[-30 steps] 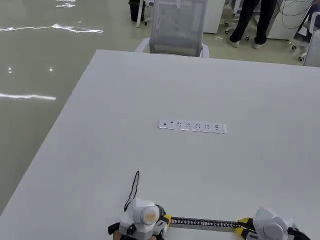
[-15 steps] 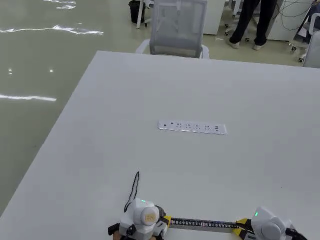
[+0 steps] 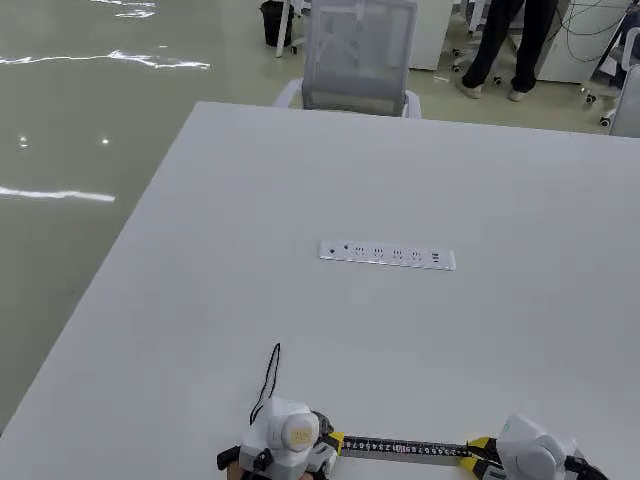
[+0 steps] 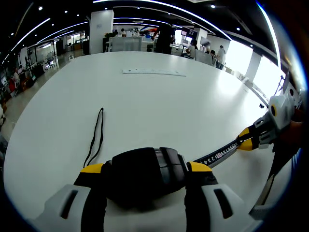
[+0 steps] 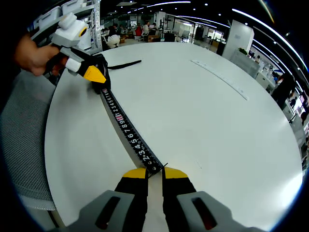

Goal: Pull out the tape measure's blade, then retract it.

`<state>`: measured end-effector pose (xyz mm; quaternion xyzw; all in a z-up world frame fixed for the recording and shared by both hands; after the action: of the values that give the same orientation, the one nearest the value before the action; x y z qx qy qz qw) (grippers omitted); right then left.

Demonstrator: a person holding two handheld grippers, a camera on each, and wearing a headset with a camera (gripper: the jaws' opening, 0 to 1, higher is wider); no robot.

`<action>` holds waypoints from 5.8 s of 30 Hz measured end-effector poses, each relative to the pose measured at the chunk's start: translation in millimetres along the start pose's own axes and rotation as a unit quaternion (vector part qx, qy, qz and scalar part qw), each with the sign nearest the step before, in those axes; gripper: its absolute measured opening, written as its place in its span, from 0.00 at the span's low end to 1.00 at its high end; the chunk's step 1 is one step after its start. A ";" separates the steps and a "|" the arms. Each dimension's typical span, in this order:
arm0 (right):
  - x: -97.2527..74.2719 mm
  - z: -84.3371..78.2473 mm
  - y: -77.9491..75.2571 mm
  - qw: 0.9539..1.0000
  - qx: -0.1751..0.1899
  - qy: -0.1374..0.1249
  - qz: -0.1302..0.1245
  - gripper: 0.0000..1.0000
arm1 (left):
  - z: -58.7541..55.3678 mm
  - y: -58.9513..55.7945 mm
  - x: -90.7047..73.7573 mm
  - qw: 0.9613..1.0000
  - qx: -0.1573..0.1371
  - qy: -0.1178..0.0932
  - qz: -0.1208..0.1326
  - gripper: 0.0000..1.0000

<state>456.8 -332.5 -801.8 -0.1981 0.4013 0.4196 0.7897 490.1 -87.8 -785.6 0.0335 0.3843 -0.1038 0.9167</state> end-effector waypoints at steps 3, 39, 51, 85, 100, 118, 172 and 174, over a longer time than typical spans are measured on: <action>0.3 0.3 0.6 1.000 0.000 0.000 0.001 0.10 | 0.1 -0.3 -0.7 1.000 0.000 0.001 0.000 0.63; 9.0 9.4 8.7 1.000 0.001 0.002 0.007 0.10 | 0.4 -0.7 -1.3 1.000 0.002 0.002 -0.005 0.63; 15.0 15.4 12.0 1.000 -0.001 -0.001 0.010 0.10 | 0.0 -0.2 -0.5 1.000 0.002 0.004 -0.005 0.63; 24.4 29.1 21.2 1.000 -0.009 -0.004 0.015 0.10 | 0.4 -0.3 -1.1 1.000 0.003 0.005 -0.008 0.62; 30.4 33.6 25.1 1.000 -0.008 -0.006 0.018 0.10 | -0.1 -0.5 -0.3 1.000 0.002 0.007 -0.010 0.63; 35.9 41.0 30.7 1.000 -0.008 -0.010 0.023 0.10 | 0.1 -0.2 -0.4 1.000 0.001 0.005 -0.011 0.63; 53.6 62.2 47.0 0.999 -0.009 -0.019 0.035 0.11 | -0.4 -0.1 0.3 1.000 0.001 0.002 -0.014 0.63; 54.3 62.8 47.5 0.999 -0.008 -0.019 0.035 0.11 | -0.1 -0.2 -0.3 1.000 0.002 0.002 -0.014 0.63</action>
<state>464.8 -237.4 -806.5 -0.1822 0.3895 0.4540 0.7803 489.8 -87.9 -785.4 0.0298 0.3864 -0.1170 0.9144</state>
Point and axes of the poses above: the centre of the closed fingertips' face, and the gripper's own axes: x roughly forward along the fingers, y roughly to its left, z roughly out of its top, the point moved 1 cm from there along -x, roughly backward along the fingers, and after that the axes turned 7 degrees about z, right-handed, at the moved point
